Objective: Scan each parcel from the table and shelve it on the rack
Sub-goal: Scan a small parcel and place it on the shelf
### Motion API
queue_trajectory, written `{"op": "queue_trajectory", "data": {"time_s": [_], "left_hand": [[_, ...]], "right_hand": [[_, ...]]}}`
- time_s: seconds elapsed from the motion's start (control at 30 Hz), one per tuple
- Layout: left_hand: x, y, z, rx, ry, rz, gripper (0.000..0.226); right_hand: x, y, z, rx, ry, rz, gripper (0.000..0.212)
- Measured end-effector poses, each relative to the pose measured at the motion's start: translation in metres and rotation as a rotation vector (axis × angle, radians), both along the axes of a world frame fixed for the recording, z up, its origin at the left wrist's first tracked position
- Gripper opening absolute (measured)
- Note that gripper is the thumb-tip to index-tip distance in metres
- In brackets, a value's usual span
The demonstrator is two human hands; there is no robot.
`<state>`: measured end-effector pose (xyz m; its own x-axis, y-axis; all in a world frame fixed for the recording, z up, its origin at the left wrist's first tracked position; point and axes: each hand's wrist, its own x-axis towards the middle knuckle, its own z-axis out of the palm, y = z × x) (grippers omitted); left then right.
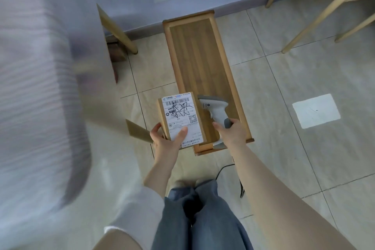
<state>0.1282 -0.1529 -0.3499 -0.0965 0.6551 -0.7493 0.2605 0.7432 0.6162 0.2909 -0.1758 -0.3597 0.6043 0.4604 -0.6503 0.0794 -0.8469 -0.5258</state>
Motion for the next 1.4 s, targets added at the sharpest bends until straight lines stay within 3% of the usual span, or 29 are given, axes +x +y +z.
{"op": "queue_trajectory", "data": {"time_s": [0.23, 0.47, 0.57, 0.73, 0.97, 1.13, 1.4], "left_hand": [[0.017, -0.044, 0.114, -0.044, -0.048, -0.075, 0.075], [0.020, -0.065, 0.218, -0.040, -0.113, -0.184, 0.095], [0.019, -0.071, 0.255, -0.029, -0.145, -0.200, 0.104], [0.002, -0.077, 0.312, 0.102, -0.251, -0.164, 0.096], [-0.061, -0.053, 0.385, 0.228, -0.420, -0.088, 0.076], [-0.131, -0.041, 0.428, 0.240, -0.499, -0.012, 0.077], [-0.275, -0.003, 0.480, 0.396, -0.580, -0.004, 0.077]], "right_hand": [[0.018, -0.051, 0.127, 0.066, 0.073, -0.146, 0.050], [0.030, -0.086, 0.249, 0.226, 0.169, -0.211, 0.044], [0.029, -0.099, 0.292, 0.298, 0.165, -0.141, 0.026], [0.013, -0.114, 0.364, 0.488, 0.194, -0.093, 0.010], [-0.049, -0.107, 0.450, 0.666, 0.186, 0.048, 0.013], [-0.115, -0.089, 0.495, 0.707, 0.185, 0.167, 0.015], [-0.240, -0.051, 0.556, 0.750, 0.397, 0.193, 0.034]]}}
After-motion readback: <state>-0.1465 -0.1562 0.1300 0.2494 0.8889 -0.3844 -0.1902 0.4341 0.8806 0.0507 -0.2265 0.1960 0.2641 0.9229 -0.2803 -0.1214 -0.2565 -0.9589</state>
